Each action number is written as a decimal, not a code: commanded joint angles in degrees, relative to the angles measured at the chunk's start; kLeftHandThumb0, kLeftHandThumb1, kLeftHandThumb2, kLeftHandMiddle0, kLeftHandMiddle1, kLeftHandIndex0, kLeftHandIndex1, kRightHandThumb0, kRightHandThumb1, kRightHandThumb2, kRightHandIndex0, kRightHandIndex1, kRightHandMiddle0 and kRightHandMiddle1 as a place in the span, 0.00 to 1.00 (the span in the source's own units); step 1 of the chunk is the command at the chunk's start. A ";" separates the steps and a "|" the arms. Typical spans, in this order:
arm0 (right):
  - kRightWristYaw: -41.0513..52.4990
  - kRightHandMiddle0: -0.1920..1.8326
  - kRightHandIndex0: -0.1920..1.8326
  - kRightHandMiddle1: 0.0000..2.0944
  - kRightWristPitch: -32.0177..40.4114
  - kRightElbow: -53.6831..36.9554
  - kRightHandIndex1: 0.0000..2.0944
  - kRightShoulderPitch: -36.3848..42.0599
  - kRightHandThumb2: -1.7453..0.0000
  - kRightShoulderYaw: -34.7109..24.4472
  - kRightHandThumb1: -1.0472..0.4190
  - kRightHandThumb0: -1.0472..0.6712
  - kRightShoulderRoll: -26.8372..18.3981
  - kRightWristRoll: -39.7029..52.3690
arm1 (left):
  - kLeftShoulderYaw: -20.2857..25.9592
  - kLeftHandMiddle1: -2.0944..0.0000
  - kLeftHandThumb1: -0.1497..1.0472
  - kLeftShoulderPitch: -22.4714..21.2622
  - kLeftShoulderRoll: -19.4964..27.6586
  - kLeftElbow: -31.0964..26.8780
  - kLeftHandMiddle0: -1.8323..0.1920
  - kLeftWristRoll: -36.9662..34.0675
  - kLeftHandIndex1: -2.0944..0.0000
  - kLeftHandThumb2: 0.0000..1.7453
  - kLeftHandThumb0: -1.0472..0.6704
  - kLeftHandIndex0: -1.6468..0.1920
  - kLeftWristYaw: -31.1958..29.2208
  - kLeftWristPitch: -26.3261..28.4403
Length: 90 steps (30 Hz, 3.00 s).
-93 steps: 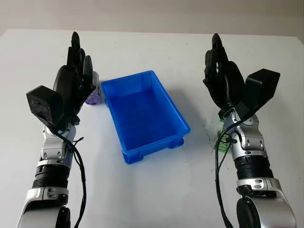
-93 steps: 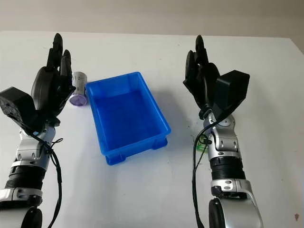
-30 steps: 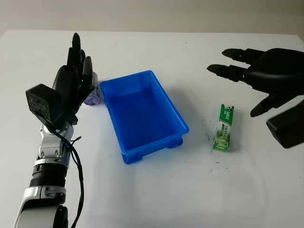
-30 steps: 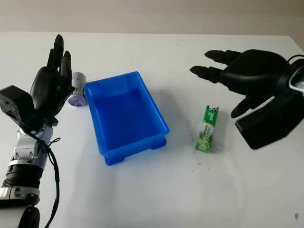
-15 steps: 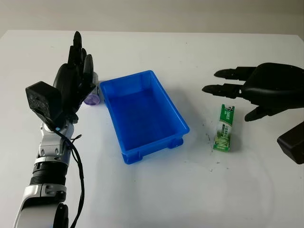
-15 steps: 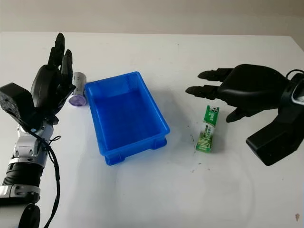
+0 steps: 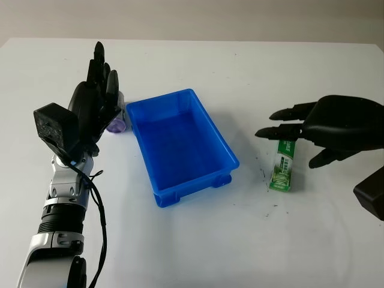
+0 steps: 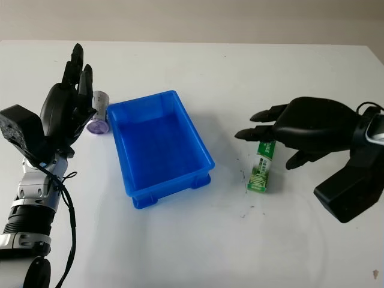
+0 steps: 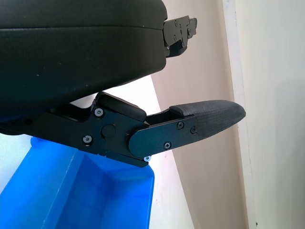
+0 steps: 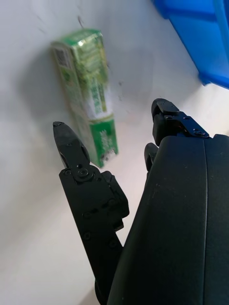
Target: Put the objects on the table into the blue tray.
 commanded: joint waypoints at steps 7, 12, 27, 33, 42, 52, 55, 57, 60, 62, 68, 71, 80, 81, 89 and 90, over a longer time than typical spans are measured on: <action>-1.11 0.24 0.26 0.03 -1.24 0.13 0.04 2.86 0.97 0.57 0.10 0.45 1.29 -0.43 | -0.01 1.00 1.00 -1.41 0.42 -0.05 1.00 0.37 1.00 0.38 0.13 1.00 0.36 -0.26; -8.93 0.29 0.30 0.05 -4.77 5.03 0.06 2.06 0.96 2.05 0.07 0.48 4.00 -5.63 | -0.10 1.00 1.00 -1.19 0.64 -0.63 1.00 0.83 1.00 0.39 0.15 1.00 0.50 -0.27; -36.77 0.16 0.20 0.81 -7.19 13.43 0.91 -3.02 0.97 7.92 0.05 0.46 8.06 -21.78 | -0.11 1.00 1.00 -0.51 0.12 -1.75 1.00 0.73 1.00 0.39 0.14 1.00 1.08 0.33; -44.73 0.27 0.36 0.97 -6.15 13.76 1.00 -4.49 0.97 9.79 0.04 0.38 8.46 -25.63 | -0.09 1.00 1.00 -0.49 0.05 -1.47 1.00 0.86 1.00 0.39 0.14 1.00 1.24 -0.20; -54.56 0.45 0.55 1.00 0.26 18.80 1.00 -10.22 0.94 12.11 0.00 0.34 11.35 -27.83 | -0.15 1.00 1.00 -0.86 -0.52 -0.84 1.00 0.72 1.00 0.38 0.14 1.00 1.60 -0.16; -59.11 0.52 0.59 1.00 7.39 23.28 1.00 -19.28 0.97 10.83 0.05 0.34 18.55 -21.61 | -0.27 1.00 1.00 -0.45 -0.48 -1.15 1.00 1.15 1.00 0.39 0.14 1.00 2.02 -0.55; -59.08 0.55 0.63 1.00 8.67 23.44 1.00 -21.90 0.97 10.40 0.07 0.36 20.69 -19.26 | -0.42 1.00 1.00 -0.15 -0.28 -1.54 1.00 1.80 1.00 0.39 0.14 1.00 2.46 -0.49; -58.79 0.58 0.65 1.00 9.47 23.28 1.00 -23.18 0.97 9.94 0.07 0.36 22.05 -17.65 | -0.34 1.00 1.00 -0.02 -0.25 -1.75 1.00 1.85 1.00 0.40 0.14 1.00 2.47 -0.45; -58.87 0.60 0.67 1.00 10.14 23.90 1.00 -24.61 0.96 9.32 0.03 0.36 24.22 -15.10 | -0.18 1.00 1.00 0.04 -0.34 -1.88 1.00 1.61 1.00 0.39 0.14 1.00 2.41 -0.23; -58.26 0.61 0.68 1.00 10.35 23.96 1.00 -25.30 0.96 8.96 0.02 0.35 25.85 -13.29 | -0.19 1.00 1.00 0.06 -0.31 -1.92 1.00 1.62 1.00 0.39 0.13 1.00 2.36 -0.18; -56.30 0.61 0.68 1.00 10.10 23.28 1.00 -26.86 0.95 8.83 0.00 0.35 30.57 -9.88 | -0.27 1.00 1.00 0.19 -0.40 -2.23 1.00 1.70 1.00 0.39 0.14 1.00 2.52 0.00; -53.59 0.59 0.67 1.00 7.25 24.33 1.00 -27.88 0.94 8.82 0.00 0.35 33.09 -7.11 | -0.32 1.00 1.00 0.42 -0.42 -2.70 1.00 1.90 1.00 0.40 0.14 1.00 2.77 0.10; -47.64 0.55 0.66 1.00 2.34 23.19 1.00 -26.87 0.93 10.33 0.00 0.34 36.93 -5.56 | -0.09 1.00 1.00 0.86 -0.64 -3.52 1.00 1.67 1.00 0.39 0.14 1.00 3.23 0.26; -47.09 0.55 0.66 1.00 1.82 23.20 1.00 -26.57 0.93 10.66 0.00 0.34 37.27 -5.59 | -0.05 1.00 1.00 0.88 -0.69 -3.64 1.00 1.58 1.00 0.39 0.14 1.00 3.27 0.44; -42.03 0.55 0.65 1.00 -0.35 24.19 1.00 -25.24 0.94 11.22 0.00 0.34 38.36 -4.37 | -0.34 1.00 1.00 0.73 -0.49 -3.47 1.00 2.09 1.00 0.40 0.14 1.00 3.62 0.35; -40.66 0.55 0.64 1.00 -0.28 24.37 1.00 -25.05 0.94 11.22 0.00 0.34 38.45 -3.81 | -0.36 1.00 1.00 0.75 -0.49 -3.46 1.00 2.16 1.00 0.40 0.14 1.00 3.69 0.28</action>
